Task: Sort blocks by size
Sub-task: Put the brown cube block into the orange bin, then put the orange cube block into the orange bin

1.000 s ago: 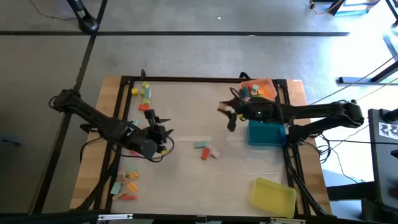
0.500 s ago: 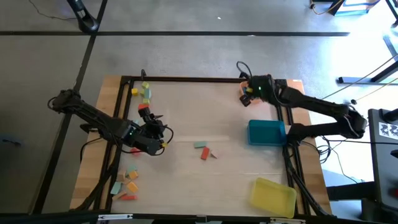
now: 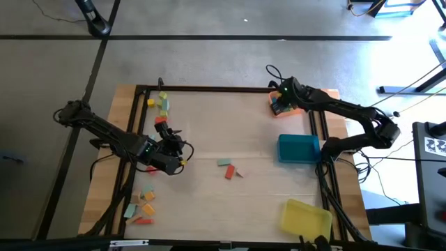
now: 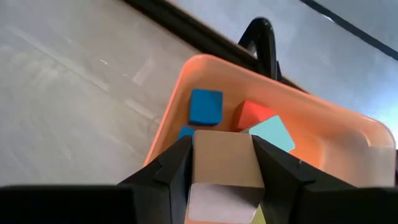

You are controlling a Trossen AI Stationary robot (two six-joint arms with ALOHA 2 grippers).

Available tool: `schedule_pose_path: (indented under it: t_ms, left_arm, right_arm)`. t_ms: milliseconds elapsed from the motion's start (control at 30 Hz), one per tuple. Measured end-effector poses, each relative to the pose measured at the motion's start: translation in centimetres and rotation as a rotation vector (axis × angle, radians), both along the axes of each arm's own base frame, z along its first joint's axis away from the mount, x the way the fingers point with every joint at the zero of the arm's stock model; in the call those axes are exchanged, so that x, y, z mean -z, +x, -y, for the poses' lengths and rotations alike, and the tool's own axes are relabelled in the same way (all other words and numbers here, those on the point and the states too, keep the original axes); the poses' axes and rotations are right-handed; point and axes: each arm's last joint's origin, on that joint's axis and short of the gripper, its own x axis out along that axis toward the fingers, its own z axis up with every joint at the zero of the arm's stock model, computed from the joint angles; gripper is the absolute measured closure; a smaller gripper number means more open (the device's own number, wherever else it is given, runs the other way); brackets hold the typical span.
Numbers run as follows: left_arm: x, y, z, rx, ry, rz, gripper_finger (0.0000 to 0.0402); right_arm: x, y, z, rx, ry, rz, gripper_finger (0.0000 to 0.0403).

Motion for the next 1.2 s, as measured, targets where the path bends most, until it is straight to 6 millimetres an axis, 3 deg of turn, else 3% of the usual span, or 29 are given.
schedule_pose_path:
  t_ms: [267,600,767,1000,1200]
  left_arm:
    - [0.0,0.0,0.0,0.002,-0.018,-0.001,0.0199]
    - [0.3,0.0,0.2,0.035,-0.109,-0.037,0.0199]
    - [0.6,0.0,0.6,0.081,-0.272,-0.093,0.0199]
    - [1.0,-0.4,1.8,0.123,-0.582,-0.179,0.0199]
    - [1.5,-1.4,3.4,0.060,-0.751,-0.230,0.0199]
  right_arm:
    - [0.8,0.2,0.1,0.019,0.036,-0.020,0.0238]
    - [0.6,0.5,-0.3,-0.021,0.019,-0.033,0.0106]
    - [-0.5,2.0,-2.3,-0.141,-0.033,0.019,0.0080]
    - [-1.1,4.6,-5.9,-0.316,-0.072,0.079,0.0077]
    - [-1.5,6.3,-8.4,-0.416,-0.113,0.132,0.0077]
